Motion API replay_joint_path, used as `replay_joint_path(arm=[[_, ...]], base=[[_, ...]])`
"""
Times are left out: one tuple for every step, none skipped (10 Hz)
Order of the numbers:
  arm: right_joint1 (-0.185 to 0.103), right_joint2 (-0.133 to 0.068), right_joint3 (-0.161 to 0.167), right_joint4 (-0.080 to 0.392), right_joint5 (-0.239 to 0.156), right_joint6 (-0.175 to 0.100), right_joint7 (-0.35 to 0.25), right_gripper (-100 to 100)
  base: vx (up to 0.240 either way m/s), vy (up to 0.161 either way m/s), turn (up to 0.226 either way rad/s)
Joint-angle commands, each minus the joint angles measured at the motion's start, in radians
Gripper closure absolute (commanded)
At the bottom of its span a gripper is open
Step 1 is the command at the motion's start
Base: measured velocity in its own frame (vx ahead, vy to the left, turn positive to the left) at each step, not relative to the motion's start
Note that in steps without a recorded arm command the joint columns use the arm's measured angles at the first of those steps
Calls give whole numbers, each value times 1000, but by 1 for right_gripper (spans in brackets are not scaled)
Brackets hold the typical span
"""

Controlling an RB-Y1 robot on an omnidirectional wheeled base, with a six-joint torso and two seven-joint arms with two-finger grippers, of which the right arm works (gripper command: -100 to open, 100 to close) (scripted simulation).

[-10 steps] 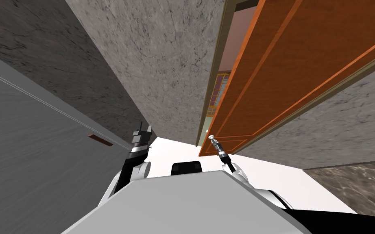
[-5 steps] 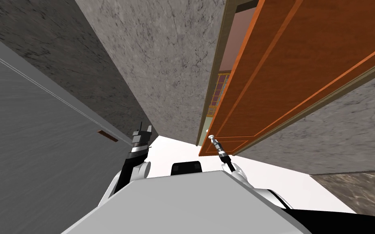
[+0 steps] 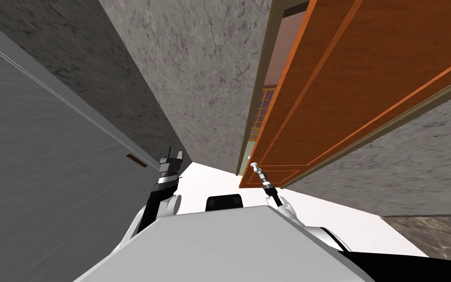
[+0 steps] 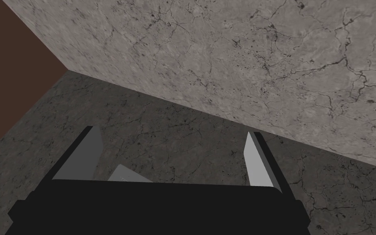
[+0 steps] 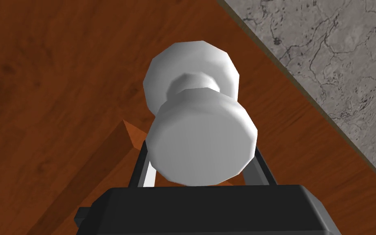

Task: Pull the door open

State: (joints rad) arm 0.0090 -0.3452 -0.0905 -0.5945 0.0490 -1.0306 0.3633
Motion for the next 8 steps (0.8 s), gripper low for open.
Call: replay_joint_path(arm=[[1, 5, 7, -3, -8, 3, -40, 100], [0, 6, 11, -4, -23, 7, -74, 100], [0, 6, 11, -4, -23, 7, -80, 100], [-1, 7, 15, -6, -38, 11, -119, 100], [-3, 7, 20, -7, -54, 15, -145, 100], [-3, 7, 20, -7, -54, 15, -162, 100], [-4, 8, 25, -9, -70, 20, -196, 100], [-4, 8, 25, -9, -70, 20, -203, 100]], base=[[-42, -26, 49], [-46, -18, 75], [-31, -15, 39], [-34, -21, 56], [-61, -32, 112], [-43, -29, 53], [-37, -27, 61], [-34, -20, 38]])
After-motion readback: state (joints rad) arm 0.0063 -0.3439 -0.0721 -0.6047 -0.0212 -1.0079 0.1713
